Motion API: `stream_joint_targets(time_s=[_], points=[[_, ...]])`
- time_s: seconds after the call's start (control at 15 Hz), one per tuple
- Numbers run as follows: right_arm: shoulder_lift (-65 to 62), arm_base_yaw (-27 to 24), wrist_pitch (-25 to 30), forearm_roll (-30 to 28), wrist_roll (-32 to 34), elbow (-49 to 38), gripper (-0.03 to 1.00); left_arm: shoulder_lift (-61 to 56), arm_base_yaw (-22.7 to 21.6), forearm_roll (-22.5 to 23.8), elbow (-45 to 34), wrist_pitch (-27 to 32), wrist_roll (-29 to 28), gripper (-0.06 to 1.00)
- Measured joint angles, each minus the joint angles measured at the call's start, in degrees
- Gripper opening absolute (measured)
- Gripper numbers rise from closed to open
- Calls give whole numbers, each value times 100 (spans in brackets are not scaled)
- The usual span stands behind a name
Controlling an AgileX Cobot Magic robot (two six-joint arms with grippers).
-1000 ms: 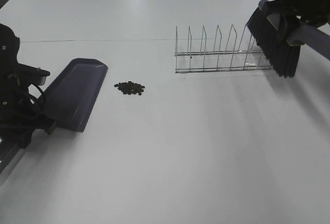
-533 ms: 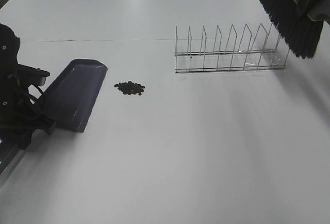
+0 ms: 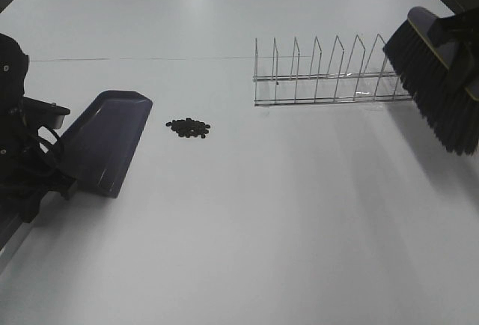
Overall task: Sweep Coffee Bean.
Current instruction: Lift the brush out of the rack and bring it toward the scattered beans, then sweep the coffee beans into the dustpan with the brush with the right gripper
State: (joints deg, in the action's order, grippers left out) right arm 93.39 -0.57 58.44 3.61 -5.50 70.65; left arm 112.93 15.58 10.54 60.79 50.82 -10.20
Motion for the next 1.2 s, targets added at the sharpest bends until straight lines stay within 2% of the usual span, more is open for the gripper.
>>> stream_joint_targets(time_s=[0.2, 0.47, 0.6, 0.8, 1.07, 1.2], points=[[0, 0, -258, 34, 23, -378, 31, 0, 0, -6, 29, 57, 17, 33], [223, 17, -447, 52, 155, -378, 31, 418, 0, -92, 905, 773, 235, 33], [246, 206, -453, -92, 155, -378, 31, 693, 0, -155, 1335, 1163, 435, 33], [344, 1008, -596, -447, 338, -355, 31, 1175, 0, -390, 2045, 1782, 768, 33], [865, 1954, -418, -854, 607, 80, 31, 1364, 0, -607, 2538, 1868, 917, 33], [1289, 2487, -115, -1020, 613, 728, 31, 1369, 0, -647, 2567, 1885, 1020, 33]])
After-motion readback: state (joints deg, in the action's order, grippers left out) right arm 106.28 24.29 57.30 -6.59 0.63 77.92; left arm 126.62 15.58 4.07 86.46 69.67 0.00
